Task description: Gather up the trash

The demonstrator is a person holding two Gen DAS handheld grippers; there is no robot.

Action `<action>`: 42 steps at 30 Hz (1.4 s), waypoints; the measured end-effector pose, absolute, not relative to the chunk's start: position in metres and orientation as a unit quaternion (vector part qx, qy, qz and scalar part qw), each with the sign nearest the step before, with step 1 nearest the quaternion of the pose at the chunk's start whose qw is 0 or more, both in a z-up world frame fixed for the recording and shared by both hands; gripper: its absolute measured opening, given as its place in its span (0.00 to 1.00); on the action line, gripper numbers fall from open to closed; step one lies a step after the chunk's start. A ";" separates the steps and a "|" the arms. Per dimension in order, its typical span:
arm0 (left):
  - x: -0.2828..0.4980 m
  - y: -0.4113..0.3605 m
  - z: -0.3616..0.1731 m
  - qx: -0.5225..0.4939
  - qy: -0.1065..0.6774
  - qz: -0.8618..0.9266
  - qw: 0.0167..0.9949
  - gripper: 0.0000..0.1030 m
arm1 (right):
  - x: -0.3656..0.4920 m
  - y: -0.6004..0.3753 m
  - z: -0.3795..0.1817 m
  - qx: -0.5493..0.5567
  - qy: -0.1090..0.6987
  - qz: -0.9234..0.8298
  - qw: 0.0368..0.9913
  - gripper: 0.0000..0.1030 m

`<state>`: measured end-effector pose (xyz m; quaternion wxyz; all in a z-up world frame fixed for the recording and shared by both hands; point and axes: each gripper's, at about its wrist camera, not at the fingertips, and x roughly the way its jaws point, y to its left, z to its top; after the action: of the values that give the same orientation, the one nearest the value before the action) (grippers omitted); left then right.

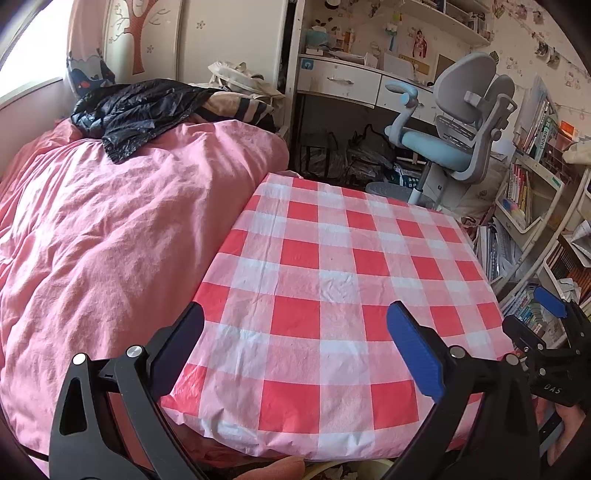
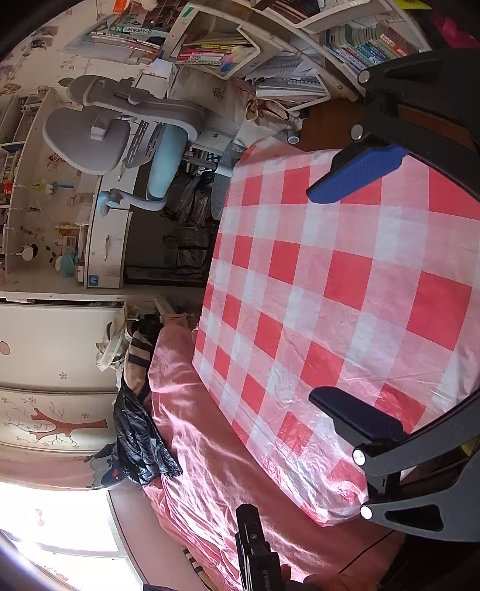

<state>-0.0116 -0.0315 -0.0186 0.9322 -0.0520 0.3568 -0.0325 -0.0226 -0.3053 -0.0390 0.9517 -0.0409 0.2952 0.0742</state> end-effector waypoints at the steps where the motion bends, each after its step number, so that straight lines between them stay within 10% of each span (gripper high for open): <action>1: -0.012 -0.032 -0.018 -0.051 0.356 -0.032 0.933 0.93 | -0.023 -0.305 -0.039 -0.041 0.295 0.074 0.952 0.92; 42: -0.013 -0.040 -0.016 -0.035 0.352 -0.036 0.935 0.93 | -0.023 -0.303 -0.039 -0.046 0.292 0.077 0.952 0.92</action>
<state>-0.0132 -0.0401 -0.0158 0.9346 -0.0348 0.3523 -0.0357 -0.0229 -0.3026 -0.0389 0.9521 -0.0464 0.2924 0.0769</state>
